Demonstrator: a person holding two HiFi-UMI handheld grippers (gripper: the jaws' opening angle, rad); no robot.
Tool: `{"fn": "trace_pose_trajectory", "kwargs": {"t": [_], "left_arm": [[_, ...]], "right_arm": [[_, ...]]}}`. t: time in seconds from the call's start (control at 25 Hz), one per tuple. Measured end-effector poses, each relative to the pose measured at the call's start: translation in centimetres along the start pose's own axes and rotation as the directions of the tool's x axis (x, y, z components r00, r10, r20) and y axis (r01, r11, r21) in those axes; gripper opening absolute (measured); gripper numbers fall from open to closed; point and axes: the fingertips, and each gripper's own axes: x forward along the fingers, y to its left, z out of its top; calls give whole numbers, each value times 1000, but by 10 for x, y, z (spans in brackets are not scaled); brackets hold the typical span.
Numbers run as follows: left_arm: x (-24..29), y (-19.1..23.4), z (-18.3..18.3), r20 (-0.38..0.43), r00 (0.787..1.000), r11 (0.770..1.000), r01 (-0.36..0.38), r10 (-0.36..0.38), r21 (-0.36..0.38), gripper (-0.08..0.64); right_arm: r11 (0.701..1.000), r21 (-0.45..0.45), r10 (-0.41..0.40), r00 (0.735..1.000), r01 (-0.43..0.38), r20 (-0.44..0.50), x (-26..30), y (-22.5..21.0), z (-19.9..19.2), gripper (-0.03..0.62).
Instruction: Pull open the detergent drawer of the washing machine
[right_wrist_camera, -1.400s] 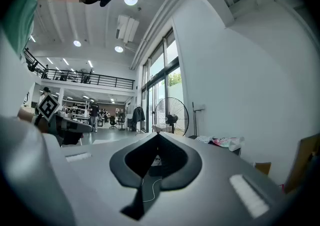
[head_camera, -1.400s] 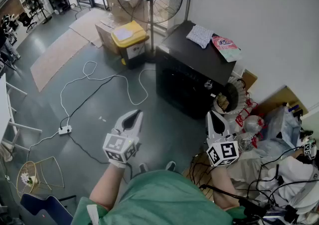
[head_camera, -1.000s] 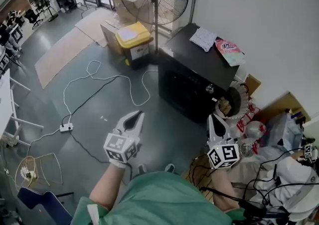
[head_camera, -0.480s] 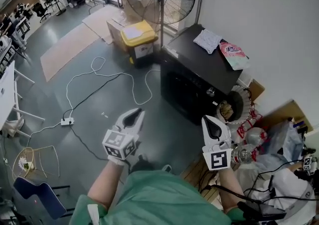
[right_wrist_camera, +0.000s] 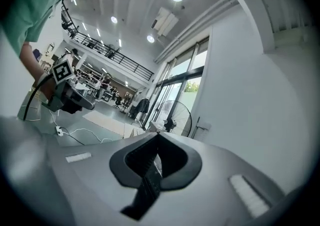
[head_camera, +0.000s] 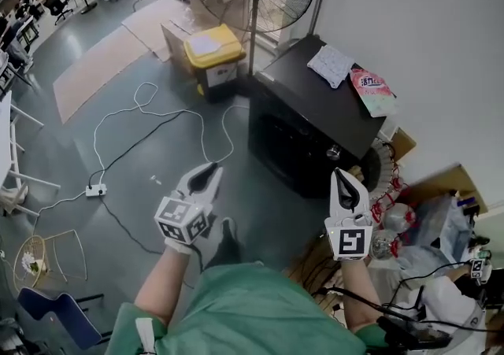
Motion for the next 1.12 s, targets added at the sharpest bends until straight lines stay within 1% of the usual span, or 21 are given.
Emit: {"fn": "trace_pose_trajectory", "kwargs": {"t": [0.12,0.28,0.4,0.52,0.64,0.76,0.84,1.0,1.12], "left_arm": [[34,26,3,4,999,998,45,-45,-48,66],[81,64,6,-13,993,984,118,-121,-130,84],[110,95,-1,-58,985,972,148,-160,-181,91],[134,122,-13,-103,976,963,167,-192,-211,104],[157,142,-21,-130,965,951,193,-229,-243,120],[183,152,-30,-149,953,934,214,-264,-286,151],[201,154,-36,-160,948,927,220,-277,-302,158],[237,157,-44,-185,943,930,213,-276,-301,164],[261,161,-48,-196,943,929,201,-269,-311,169]], "right_arm": [[1000,14,-2,998,3,-69,33,-3,-15,-2],[995,90,-25,989,38,-148,80,-10,-32,-3],[983,167,-48,985,77,-168,115,-11,-38,-3],[979,184,-52,981,88,-188,148,-3,-47,-2],[978,193,-45,978,85,-202,178,4,-52,-2],[974,211,-30,975,78,-219,202,1,-62,-2],[974,214,-21,974,71,-227,215,-7,-73,-2],[968,244,-1,970,62,-243,242,-28,-101,-2],[956,291,30,968,45,-248,266,-42,-118,-2]]}}
